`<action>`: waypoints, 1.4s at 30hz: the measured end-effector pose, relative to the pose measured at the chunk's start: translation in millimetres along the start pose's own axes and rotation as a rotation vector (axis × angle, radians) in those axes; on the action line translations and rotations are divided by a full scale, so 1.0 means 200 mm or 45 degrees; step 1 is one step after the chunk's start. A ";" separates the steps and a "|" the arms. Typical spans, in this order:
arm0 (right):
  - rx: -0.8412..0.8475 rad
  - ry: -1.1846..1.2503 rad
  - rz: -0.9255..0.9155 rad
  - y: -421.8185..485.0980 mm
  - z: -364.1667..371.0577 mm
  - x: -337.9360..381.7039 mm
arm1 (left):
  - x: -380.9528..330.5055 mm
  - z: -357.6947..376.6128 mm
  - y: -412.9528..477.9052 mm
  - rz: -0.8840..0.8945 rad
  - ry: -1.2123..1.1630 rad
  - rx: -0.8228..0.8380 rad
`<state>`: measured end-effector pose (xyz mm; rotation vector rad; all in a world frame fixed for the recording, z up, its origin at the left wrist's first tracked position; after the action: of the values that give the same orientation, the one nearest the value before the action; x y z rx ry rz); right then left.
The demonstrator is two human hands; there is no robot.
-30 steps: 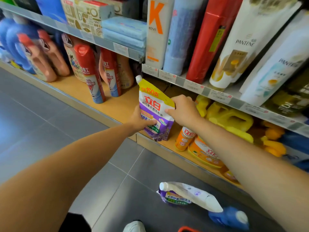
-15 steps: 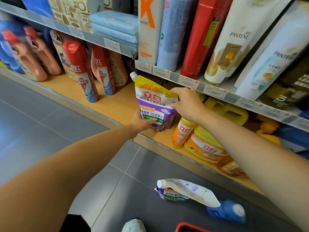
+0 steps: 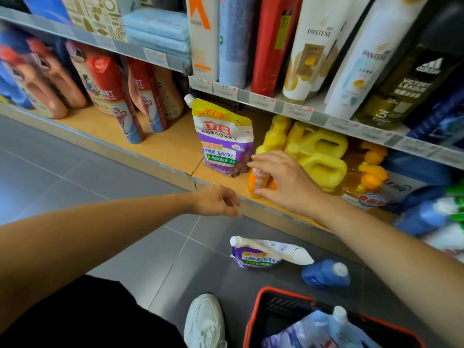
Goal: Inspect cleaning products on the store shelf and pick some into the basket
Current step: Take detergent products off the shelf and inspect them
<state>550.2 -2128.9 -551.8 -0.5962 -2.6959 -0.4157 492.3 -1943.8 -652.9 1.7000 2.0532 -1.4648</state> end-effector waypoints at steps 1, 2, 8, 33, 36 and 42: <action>0.025 0.020 0.007 -0.05 0.03 -0.01 | -0.02 0.06 -0.02 0.031 0.159 0.049; 0.068 0.037 0.029 -0.11 0.05 -0.01 | -0.04 0.11 -0.04 0.057 0.312 0.087; 0.736 -0.123 0.271 -0.49 0.31 -0.10 | -0.07 0.32 -0.06 0.227 0.869 0.056; -0.066 0.005 0.085 0.19 -0.20 0.19 | 0.09 -0.37 -0.28 0.074 -0.492 -0.794; -0.110 -0.019 0.013 0.35 -0.30 0.21 | 0.17 -0.26 -0.25 -0.024 -0.510 -0.732; -0.193 -0.093 -0.037 0.62 -0.29 0.19 | 0.19 -0.11 -0.09 0.056 -0.614 -0.885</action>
<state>590.2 -2028.6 -459.1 -0.6253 -2.7630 -0.6215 474.6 -1900.1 -652.9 0.9954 1.9039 -0.8614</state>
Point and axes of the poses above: each hand's wrist, its own y-axis towards the middle knuckle, its own z-axis out of the palm, x = y × z, the point moved 3 cm from there along y, towards the middle knuckle, and after that the axes turned 10 degrees about -z, right-handed, at the moved point
